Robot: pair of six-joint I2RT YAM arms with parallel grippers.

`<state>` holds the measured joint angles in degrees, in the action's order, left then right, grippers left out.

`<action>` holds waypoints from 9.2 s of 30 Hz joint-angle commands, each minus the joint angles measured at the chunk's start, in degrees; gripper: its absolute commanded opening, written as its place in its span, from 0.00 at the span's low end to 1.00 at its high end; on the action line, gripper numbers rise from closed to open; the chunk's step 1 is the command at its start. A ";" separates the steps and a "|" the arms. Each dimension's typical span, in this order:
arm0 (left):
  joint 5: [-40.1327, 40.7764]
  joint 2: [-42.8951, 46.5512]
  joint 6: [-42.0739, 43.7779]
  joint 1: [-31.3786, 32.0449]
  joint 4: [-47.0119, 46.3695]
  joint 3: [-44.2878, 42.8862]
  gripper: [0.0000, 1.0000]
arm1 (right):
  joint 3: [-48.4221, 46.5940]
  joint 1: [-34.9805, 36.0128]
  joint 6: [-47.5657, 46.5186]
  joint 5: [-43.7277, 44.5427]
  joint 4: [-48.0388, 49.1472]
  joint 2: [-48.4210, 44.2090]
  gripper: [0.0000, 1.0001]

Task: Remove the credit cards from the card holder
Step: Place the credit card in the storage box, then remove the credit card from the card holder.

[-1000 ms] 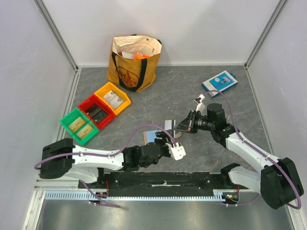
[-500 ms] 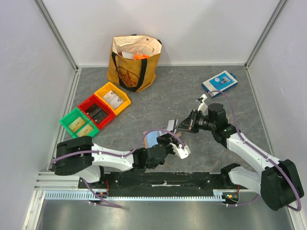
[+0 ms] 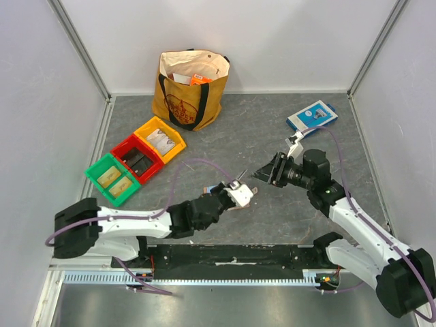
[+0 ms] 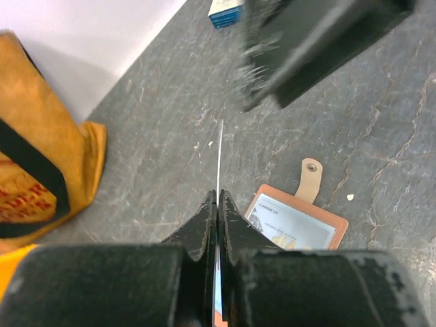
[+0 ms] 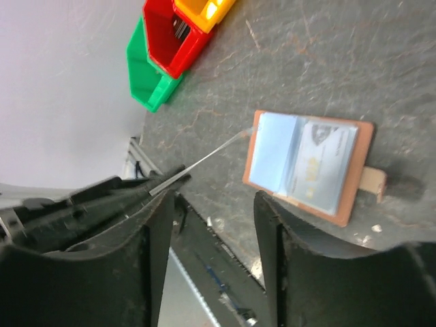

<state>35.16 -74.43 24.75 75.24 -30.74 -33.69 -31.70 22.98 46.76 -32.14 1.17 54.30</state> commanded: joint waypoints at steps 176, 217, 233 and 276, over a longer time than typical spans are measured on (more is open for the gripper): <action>-26.19 0.26 -62.81 -24.71 35.05 -3.84 0.55 | -6.88 14.28 -16.62 19.65 -2.31 21.45 0.75; -26.37 -5.37 -65.45 -24.79 35.58 0.03 0.22 | -12.06 15.95 -17.85 15.88 -8.90 27.96 0.33; -26.54 -4.58 -65.45 -24.71 35.49 0.12 0.22 | -14.26 15.95 -19.60 13.07 -10.66 27.70 0.37; -27.16 -4.67 -65.36 -24.71 35.58 -0.14 0.21 | -18.13 16.83 -21.80 16.68 -13.12 35.17 0.32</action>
<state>8.54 -79.13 -39.27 50.28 5.89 -33.52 -47.72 39.44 25.43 -12.43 -13.85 91.24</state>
